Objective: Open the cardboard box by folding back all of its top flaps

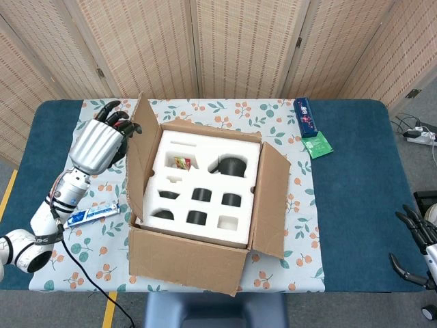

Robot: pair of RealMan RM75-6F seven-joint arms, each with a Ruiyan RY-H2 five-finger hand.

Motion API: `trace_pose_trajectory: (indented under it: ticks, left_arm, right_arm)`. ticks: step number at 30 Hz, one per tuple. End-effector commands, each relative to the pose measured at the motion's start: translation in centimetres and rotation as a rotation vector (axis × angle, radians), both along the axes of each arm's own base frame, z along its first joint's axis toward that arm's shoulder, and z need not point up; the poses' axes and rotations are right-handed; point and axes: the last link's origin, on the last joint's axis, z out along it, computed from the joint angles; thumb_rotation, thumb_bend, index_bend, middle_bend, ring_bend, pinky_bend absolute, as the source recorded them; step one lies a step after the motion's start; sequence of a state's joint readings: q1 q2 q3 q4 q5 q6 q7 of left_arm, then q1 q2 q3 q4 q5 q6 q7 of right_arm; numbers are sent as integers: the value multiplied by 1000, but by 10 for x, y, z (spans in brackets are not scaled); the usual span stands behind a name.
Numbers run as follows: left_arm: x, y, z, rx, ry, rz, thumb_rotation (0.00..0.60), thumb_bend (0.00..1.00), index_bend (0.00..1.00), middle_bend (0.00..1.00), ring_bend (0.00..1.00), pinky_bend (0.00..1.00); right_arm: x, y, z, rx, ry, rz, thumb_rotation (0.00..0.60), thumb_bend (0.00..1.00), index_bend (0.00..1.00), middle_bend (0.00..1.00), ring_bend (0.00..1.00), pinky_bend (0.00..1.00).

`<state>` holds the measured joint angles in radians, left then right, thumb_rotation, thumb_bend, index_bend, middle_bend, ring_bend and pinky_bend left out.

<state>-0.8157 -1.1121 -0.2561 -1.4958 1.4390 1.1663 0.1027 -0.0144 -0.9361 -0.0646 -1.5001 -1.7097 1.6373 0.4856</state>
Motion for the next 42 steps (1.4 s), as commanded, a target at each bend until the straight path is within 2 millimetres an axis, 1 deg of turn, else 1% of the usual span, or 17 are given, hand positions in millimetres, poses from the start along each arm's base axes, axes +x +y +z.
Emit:
trace_pose_trajectory:
  ticks: [1, 12, 19, 26, 28, 29, 31, 32, 34, 36, 37, 39, 42]
  left_arm:
    - [-7, 1, 2, 10, 20, 17, 600, 856, 432, 561, 322, 167]
    - [-32, 5, 16, 88, 94, 93, 600, 856, 432, 563, 324, 156]
    - [-49, 4, 33, 141, 113, 135, 600, 861, 432, 563, 327, 151]
    - [-65, -3, 49, 193, 117, 178, 600, 862, 427, 562, 329, 150]
    - [-70, -8, 52, 198, 109, 192, 600, 862, 403, 559, 324, 144]
    - [-73, -13, 52, 192, 98, 202, 600, 861, 377, 540, 311, 138]
    - [-78, -25, 49, 164, 86, 208, 600, 826, 304, 460, 261, 122]
    - [-82, -36, 47, 143, 68, 214, 600, 769, 257, 405, 227, 111]
    - [-93, -55, 42, 114, 51, 241, 600, 574, 161, 299, 152, 87]
    - [-109, -81, 35, 86, 42, 296, 600, 454, 87, 209, 86, 51]
    - [-118, -98, 32, 80, 39, 337, 600, 417, 52, 158, 49, 27]
    - [-131, -123, 27, 80, 19, 387, 600, 366, 7, 79, 4, 0]
    - [-151, -165, 16, 66, -27, 437, 600, 306, 0, 36, 0, 0]
  right_arm:
    - [1, 3, 1, -13, 0, 2, 263, 498, 17, 0, 95, 124]
    - [2, 2, -2, 6, -5, 1, 263, 498, 17, 0, 94, 124]
    - [2, 2, -2, 4, -5, 2, 263, 498, 17, 0, 95, 123]
    - [3, 2, -4, 10, -1, 5, 263, 497, 17, 0, 94, 124]
    - [4, 1, -4, 7, 2, 5, 264, 497, 17, 0, 95, 124]
    - [4, 1, -5, 4, 6, 3, 264, 498, 17, 0, 95, 124]
    - [4, 0, -5, -3, 15, -1, 266, 499, 17, 0, 95, 124]
    - [4, -1, -5, -15, 22, -7, 269, 498, 17, 0, 95, 124]
    - [2, -3, -5, -41, 52, -21, 278, 497, 17, 0, 95, 124]
    - [1, -7, -6, -75, 95, -44, 283, 497, 16, 0, 90, 124]
    - [0, -9, -6, -96, 126, -56, 283, 497, 14, 0, 88, 124]
    - [0, -12, -7, -129, 179, -70, 291, 497, 3, 0, 73, 124]
    - [1, -16, -10, -191, 255, -82, 292, 497, 0, 0, 33, 117]
